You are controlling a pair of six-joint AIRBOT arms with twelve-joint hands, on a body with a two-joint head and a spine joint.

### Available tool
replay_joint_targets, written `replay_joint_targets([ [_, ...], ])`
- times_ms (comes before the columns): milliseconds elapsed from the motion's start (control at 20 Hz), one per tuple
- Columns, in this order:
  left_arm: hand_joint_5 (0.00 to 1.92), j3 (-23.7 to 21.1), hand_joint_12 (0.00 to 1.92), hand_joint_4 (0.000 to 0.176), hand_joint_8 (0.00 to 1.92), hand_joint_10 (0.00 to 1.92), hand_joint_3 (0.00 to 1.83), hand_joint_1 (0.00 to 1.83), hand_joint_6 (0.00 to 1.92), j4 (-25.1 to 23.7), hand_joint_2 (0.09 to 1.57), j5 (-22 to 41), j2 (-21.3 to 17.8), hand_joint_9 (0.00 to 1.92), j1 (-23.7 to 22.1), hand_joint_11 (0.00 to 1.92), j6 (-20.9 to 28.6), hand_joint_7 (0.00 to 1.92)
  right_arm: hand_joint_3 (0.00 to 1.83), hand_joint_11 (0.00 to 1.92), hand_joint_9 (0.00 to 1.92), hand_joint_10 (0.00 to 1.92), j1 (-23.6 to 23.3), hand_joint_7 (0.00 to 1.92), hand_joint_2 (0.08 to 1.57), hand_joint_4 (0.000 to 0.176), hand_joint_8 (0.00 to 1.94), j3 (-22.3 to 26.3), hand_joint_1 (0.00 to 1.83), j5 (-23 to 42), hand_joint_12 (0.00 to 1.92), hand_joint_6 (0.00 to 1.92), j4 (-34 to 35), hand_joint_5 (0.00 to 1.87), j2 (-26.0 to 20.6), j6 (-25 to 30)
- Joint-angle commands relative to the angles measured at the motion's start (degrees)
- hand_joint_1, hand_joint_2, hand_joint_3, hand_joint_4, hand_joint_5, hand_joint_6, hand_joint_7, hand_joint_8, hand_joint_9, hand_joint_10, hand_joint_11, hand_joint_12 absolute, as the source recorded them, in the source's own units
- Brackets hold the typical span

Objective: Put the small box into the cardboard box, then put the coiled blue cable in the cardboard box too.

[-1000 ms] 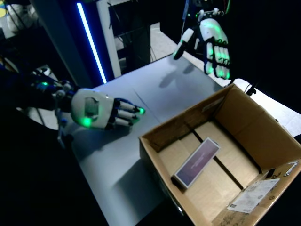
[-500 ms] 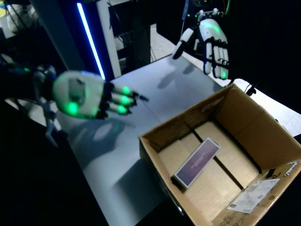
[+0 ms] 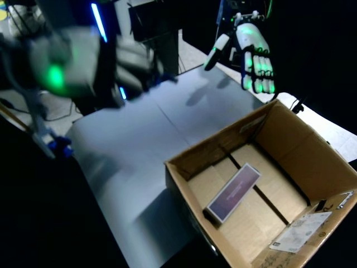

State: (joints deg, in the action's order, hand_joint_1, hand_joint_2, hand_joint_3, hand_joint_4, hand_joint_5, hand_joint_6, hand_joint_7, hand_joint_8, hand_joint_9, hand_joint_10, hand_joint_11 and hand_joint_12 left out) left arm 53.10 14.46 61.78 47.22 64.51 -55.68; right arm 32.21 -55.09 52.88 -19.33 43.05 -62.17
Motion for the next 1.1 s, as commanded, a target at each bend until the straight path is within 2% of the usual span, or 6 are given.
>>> replay_joint_targets([
  [0, 0.18, 0.44, 0.08, 0.176, 0.00, 0.00, 0.00, 0.55, 0.00, 0.00, 0.86, 7.05, 0.37, 0.10, -0.39, 0.09, 0.41, 0.14, 0.02, 1.67, 1.52, 1.92, -1.52, 1.20, 1.31, 0.000, 1.94, -0.68, 1.04, 6.01, 1.92, 1.56, 2.30, 0.64, 0.61, 0.07],
  [450, 0.19, 1.04, 0.12, 0.176, 0.00, 0.00, 0.00, 0.57, 0.00, -1.56, 0.87, 6.48, 0.52, 0.14, -1.34, 0.14, 1.38, 0.16, 0.00, 1.51, 1.42, 1.92, -14.61, 1.15, 1.12, 0.175, 1.94, -16.19, 1.72, -6.82, 1.92, 1.92, 12.26, 0.78, 14.94, -8.91],
  [900, 0.16, 1.44, 0.12, 0.176, 0.01, 0.00, 0.00, 0.52, 0.00, -4.00, 0.91, 5.97, 0.44, 0.11, -3.59, 0.12, 1.38, 0.11, 0.02, 1.26, 1.05, 1.92, -17.43, 0.75, 1.16, 0.057, 1.94, -30.49, 1.18, -21.20, 1.92, 1.92, 14.31, 0.60, 26.62, -8.99],
  [950, 0.17, 1.48, 0.12, 0.176, 0.01, 0.01, 0.00, 0.52, 0.01, -4.06, 0.91, 6.01, 0.44, 0.12, -3.65, 0.12, 1.38, 0.12, 0.00, 1.00, 0.78, 1.92, -17.42, 0.54, 1.27, 0.145, 1.80, -31.30, 0.88, -22.04, 1.92, 1.49, 14.34, 0.66, 27.20, -9.00],
  [1000, 0.18, 1.50, 0.13, 0.176, 0.01, 0.01, 0.00, 0.52, 0.01, -4.08, 0.91, 6.01, 0.44, 0.12, -3.66, 0.13, 1.38, 0.12, 0.00, 0.58, 0.48, 1.71, -17.41, 0.35, 1.14, 0.004, 1.32, -31.59, 0.68, -22.42, 1.91, 0.49, 14.34, 0.54, 27.43, -9.00],
  [1050, 0.19, 1.50, 0.13, 0.176, 0.00, 0.01, 0.00, 0.52, 0.01, -4.08, 0.91, 6.00, 0.41, 0.13, -3.67, 0.15, 1.39, 0.12, 0.00, 0.05, 0.30, 0.60, -17.41, 0.32, 1.10, 0.067, 0.31, -31.55, 0.47, -22.45, 1.23, 0.02, 14.34, 0.38, 27.48, -9.00],
])
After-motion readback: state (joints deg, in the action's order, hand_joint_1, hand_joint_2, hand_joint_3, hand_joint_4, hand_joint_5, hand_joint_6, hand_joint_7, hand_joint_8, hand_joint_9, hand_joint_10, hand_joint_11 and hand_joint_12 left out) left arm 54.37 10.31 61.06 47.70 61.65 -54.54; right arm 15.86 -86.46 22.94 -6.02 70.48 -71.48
